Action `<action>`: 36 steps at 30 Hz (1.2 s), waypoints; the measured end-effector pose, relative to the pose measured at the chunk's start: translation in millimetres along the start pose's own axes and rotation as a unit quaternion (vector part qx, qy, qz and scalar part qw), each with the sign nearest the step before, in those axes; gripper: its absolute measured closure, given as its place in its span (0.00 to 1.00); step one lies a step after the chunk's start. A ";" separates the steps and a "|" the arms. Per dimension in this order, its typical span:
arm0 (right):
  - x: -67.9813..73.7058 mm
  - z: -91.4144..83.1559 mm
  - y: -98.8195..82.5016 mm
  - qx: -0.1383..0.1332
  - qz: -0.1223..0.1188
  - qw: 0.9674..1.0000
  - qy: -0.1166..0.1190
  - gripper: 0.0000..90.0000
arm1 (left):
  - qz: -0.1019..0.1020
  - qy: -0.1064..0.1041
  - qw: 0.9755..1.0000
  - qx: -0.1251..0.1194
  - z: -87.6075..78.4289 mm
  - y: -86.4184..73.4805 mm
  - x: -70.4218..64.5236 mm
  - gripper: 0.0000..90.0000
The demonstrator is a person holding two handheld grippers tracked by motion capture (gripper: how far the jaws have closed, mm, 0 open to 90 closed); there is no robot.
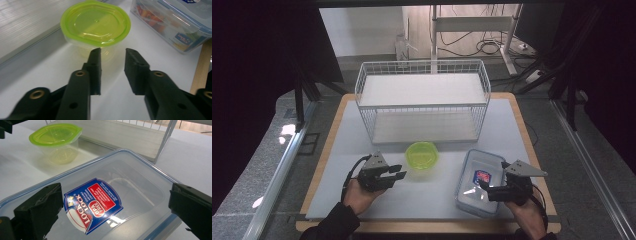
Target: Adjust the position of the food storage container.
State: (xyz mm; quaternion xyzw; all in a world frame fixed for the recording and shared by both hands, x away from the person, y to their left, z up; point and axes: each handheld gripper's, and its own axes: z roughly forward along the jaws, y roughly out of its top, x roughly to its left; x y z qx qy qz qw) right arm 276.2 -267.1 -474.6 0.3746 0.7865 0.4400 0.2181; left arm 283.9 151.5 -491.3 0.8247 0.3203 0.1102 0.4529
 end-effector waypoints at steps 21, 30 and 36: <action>-1.5 -2.1 0.1 -0.006 0.002 1.000 -0.004 0.00 | 0.014 -0.046 0.999 0.012 61.5 58.6 5.1 1.00; -2.0 -2.6 0.1 -0.010 0.003 1.000 -0.005 0.00 | 0.030 -0.039 0.998 0.026 84.7 82.7 0.5 1.00; -2.5 -3.2 0.0 -0.011 0.004 1.000 -0.005 0.00 | 0.041 -0.033 0.997 0.050 104.2 97.1 -3.6 1.00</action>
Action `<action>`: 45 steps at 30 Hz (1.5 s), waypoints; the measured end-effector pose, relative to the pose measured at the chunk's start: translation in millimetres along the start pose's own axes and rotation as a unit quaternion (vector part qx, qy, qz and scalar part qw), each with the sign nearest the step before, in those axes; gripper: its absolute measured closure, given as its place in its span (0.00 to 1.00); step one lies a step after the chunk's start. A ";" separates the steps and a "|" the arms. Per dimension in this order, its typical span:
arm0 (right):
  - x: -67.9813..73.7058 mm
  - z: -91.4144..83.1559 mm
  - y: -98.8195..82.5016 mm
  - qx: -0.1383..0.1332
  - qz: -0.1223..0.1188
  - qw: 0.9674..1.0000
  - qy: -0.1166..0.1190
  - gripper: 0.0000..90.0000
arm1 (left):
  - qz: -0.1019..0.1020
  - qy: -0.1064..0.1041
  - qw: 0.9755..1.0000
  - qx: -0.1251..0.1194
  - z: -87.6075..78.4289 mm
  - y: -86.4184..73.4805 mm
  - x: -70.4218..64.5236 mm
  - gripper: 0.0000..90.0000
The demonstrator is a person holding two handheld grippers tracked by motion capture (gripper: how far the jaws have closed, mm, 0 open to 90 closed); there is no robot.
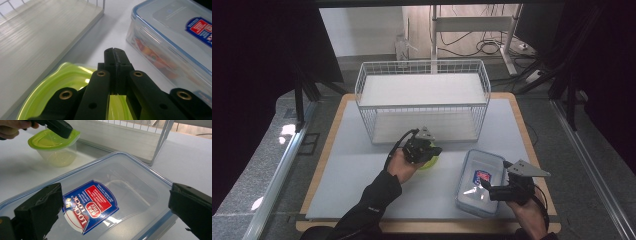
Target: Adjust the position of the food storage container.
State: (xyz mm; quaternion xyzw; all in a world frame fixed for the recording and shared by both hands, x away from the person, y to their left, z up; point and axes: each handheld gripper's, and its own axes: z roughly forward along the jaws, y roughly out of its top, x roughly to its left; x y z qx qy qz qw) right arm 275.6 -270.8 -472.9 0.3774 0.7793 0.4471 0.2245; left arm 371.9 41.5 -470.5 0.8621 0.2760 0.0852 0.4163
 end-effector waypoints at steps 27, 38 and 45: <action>0.4 -0.5 -0.4 0.001 -0.003 1.000 0.001 0.00 | -0.020 0.015 0.999 0.037 -3.0 -15.4 10.4 1.00; 1.0 0.3 -0.6 0.003 -0.003 1.000 0.000 0.00 | -0.042 0.024 0.998 0.029 -30.1 -40.7 23.7 1.00; 1.3 1.1 -0.8 0.007 -0.004 1.000 0.000 0.00 | -0.049 0.033 0.998 0.031 -46.2 -54.8 25.7 1.00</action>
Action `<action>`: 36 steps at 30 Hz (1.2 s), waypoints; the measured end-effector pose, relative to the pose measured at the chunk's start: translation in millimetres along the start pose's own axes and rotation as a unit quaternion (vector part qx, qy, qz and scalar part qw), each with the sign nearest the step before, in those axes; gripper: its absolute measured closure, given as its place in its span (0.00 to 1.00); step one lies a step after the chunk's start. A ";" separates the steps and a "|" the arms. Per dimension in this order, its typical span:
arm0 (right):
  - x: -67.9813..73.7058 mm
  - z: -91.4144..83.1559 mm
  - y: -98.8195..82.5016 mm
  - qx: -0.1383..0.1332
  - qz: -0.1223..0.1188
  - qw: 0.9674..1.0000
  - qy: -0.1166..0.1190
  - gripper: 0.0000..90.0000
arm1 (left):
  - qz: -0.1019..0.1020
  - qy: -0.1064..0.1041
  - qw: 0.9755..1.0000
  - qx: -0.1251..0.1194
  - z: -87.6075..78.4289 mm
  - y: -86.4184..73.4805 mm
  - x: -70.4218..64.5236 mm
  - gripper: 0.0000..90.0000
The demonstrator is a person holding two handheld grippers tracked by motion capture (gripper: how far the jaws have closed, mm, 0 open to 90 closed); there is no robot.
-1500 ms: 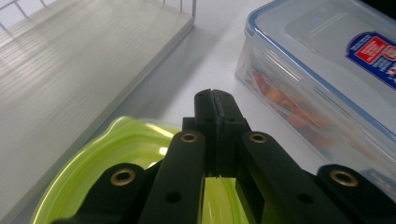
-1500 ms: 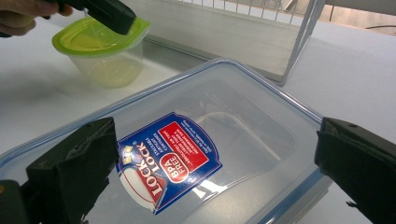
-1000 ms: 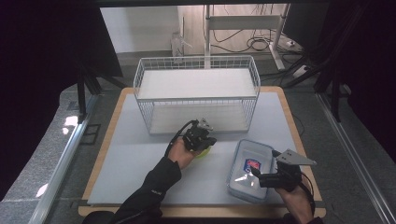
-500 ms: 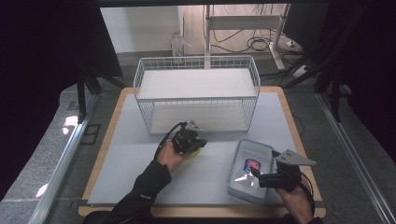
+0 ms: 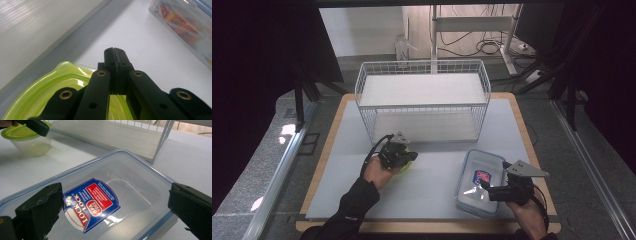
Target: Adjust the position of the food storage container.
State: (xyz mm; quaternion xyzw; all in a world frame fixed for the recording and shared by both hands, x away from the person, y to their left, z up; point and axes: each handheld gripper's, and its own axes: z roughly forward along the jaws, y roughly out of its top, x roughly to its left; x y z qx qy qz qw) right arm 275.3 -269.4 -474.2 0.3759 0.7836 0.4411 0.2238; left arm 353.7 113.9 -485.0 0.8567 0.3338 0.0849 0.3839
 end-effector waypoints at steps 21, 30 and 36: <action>0.0 2.2 -0.9 0.011 0.003 1.000 -0.004 0.00 | -0.030 0.023 0.999 -0.010 -40.1 -42.0 17.5 1.00; -0.3 2.5 -1.2 0.013 0.004 1.000 -0.004 0.00 | -0.059 0.036 0.997 -0.027 -57.7 -63.2 28.2 1.00; -0.5 2.6 -1.2 0.016 0.007 1.000 -0.005 0.00 | -0.061 0.028 0.996 -0.052 -55.5 -66.9 24.4 0.98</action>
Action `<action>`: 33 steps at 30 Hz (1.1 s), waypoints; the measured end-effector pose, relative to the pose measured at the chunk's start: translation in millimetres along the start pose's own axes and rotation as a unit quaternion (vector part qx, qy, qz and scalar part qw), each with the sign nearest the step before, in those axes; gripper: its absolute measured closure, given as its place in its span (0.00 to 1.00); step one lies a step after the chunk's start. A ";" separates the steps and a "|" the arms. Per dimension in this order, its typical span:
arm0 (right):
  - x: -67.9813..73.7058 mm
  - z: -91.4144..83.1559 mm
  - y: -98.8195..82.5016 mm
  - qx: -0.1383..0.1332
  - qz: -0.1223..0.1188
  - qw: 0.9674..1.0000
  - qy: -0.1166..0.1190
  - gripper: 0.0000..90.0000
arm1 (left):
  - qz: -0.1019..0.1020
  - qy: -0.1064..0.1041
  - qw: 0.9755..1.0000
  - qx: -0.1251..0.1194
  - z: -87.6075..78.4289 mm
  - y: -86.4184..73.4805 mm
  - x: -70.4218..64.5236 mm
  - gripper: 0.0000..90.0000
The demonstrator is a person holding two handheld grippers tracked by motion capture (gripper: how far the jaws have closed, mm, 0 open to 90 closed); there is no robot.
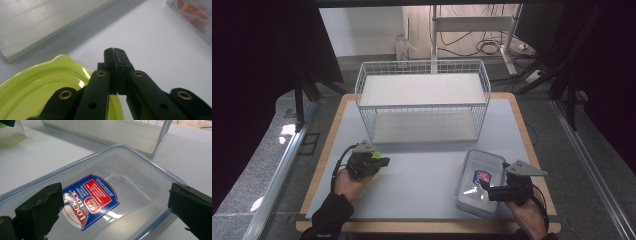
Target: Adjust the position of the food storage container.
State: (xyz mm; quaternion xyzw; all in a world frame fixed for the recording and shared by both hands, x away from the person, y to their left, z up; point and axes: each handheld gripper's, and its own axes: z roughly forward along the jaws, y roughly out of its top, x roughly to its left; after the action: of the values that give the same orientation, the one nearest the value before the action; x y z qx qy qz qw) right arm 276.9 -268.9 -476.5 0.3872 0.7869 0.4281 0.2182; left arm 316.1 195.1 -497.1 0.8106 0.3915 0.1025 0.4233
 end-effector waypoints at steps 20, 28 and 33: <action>-10.9 -32.2 -1.6 0.007 0.040 0.999 0.028 0.52 | 0.041 0.031 0.996 -0.075 -17.2 -29.2 -47.9 0.33; -9.9 -49.6 -12.1 0.031 0.022 0.999 0.018 0.88 | 0.051 0.027 0.995 -0.078 -19.5 -37.5 -54.3 0.31; -6.1 -51.7 -22.9 0.062 0.017 0.998 0.010 0.99 | 0.056 0.028 0.995 -0.073 -19.6 -40.8 -56.8 0.30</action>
State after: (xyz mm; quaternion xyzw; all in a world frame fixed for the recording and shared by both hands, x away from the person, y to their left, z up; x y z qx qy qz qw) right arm 236.0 -307.5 -467.9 0.4093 0.8071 0.3860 0.1788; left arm 245.8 179.7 -506.8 0.7949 0.3483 0.1769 0.4642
